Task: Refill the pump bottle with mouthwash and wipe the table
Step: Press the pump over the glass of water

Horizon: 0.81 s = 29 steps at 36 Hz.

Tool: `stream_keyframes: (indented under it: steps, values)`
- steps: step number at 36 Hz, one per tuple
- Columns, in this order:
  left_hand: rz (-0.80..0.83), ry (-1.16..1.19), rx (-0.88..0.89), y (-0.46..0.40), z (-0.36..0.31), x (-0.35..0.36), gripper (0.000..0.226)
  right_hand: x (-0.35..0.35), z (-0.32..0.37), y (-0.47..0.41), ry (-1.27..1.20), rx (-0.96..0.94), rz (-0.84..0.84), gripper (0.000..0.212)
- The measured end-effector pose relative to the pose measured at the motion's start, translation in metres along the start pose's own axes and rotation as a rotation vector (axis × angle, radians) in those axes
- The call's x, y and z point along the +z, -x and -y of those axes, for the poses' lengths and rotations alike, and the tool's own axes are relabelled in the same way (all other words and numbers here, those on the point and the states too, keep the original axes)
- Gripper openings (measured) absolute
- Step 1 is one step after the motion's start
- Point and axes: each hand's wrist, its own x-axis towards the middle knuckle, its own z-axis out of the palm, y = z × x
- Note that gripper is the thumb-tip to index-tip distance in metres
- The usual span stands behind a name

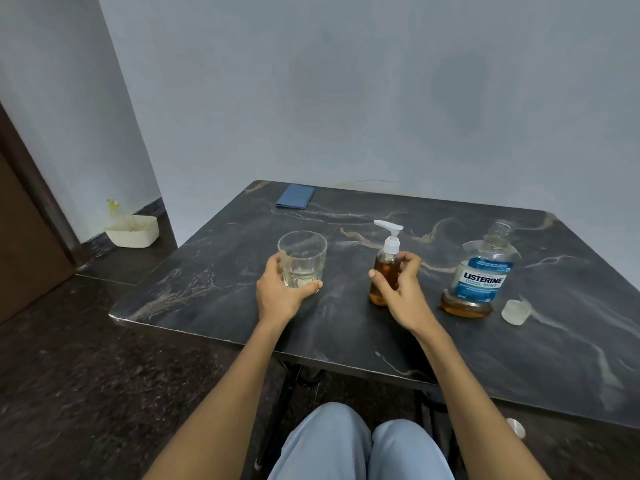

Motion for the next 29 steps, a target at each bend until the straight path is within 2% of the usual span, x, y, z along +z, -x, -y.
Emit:
stream_keyframes:
  steps: [4, 10, 16, 23, 27, 29]
  values:
    - [-0.012, -0.08, -0.014, 0.003, -0.008, -0.001, 0.074, -0.004, 0.002, 0.005, -0.017, 0.096, 0.01, 0.042]
    - [0.028, -0.171, -0.046, 0.008, -0.02, -0.004, 0.073, 0.002, 0.014, 0.014, -0.048, 0.159, -0.077, 0.039]
    - [0.05, -0.186, -0.061, 0.011, -0.025, -0.007, 0.074, 0.006, 0.015, 0.017, -0.024, 0.184, -0.13, 0.045]
    - [0.015, -0.092, -0.063, 0.014, -0.02, -0.005, 0.064, 0.009, 0.015, 0.02, 0.007, 0.209, -0.147, 0.046]
    - [0.01, 0.004, -0.073, 0.005, -0.013, 0.006, 0.077, 0.011, 0.007, 0.007, 0.024, 0.187, -0.183, 0.046]
    - [-0.002, 0.052, -0.065, -0.01, -0.014, 0.017, 0.076, 0.012, 0.003, -0.01, -0.002, 0.15, -0.208, 0.046]
